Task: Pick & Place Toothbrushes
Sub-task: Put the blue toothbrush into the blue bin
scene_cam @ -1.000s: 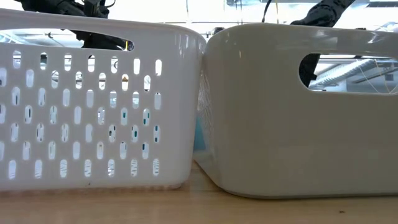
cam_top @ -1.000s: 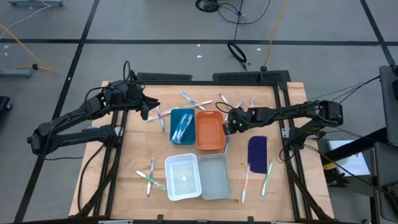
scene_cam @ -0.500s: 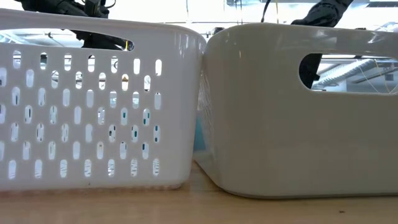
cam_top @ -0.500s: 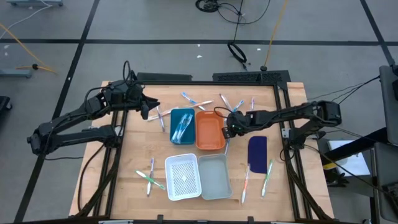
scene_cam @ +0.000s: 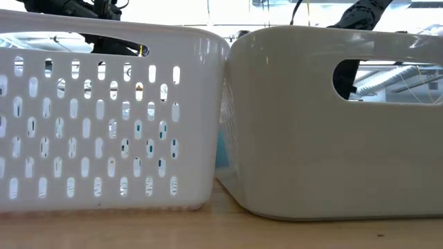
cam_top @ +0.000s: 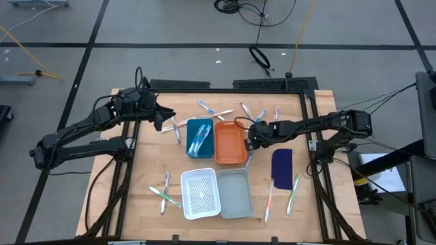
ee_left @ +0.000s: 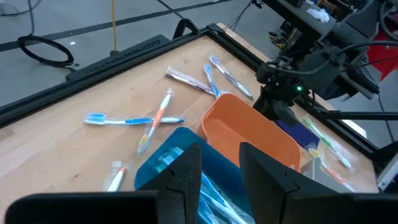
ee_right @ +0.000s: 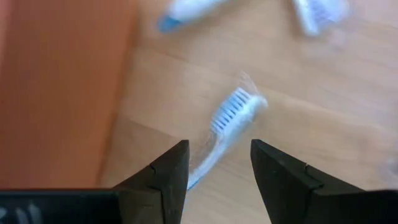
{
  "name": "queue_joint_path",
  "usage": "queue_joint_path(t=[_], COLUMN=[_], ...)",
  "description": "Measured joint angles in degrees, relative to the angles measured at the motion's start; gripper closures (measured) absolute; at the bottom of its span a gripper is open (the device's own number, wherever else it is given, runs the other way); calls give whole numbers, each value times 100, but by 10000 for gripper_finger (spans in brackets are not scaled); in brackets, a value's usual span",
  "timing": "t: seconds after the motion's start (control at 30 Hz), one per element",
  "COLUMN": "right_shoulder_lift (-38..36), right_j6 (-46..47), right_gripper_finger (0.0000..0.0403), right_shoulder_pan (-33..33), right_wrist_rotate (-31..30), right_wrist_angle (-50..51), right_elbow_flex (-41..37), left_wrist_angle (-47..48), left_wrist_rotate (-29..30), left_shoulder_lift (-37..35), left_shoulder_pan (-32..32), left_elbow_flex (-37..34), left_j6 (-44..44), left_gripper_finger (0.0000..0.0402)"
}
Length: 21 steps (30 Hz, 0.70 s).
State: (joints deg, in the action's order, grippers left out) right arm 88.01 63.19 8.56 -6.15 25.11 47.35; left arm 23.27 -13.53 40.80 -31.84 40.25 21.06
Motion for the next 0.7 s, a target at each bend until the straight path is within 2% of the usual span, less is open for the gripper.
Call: queue_joint_path(t=[0.23,0.53,0.7], right_shoulder_lift=[0,-327,-634], right_j6=[25,83,461], right_gripper_finger=[239,239,239], right_shoulder_pan=[0,-7,-98], right_wrist_rotate=[-97,-145,-10], right_wrist_angle=[591,569,581], right_elbow_flex=[0,0,0], left_wrist_angle=[0,-4,-6], left_wrist_rotate=[-3,-3,-8], left_shoulder_lift=[0,0,0], left_shoulder_pan=[-1,-1,-1], left_elbow_flex=[0,0,0], left_j6=[2,11,3], left_gripper_finger=[293,293,293])
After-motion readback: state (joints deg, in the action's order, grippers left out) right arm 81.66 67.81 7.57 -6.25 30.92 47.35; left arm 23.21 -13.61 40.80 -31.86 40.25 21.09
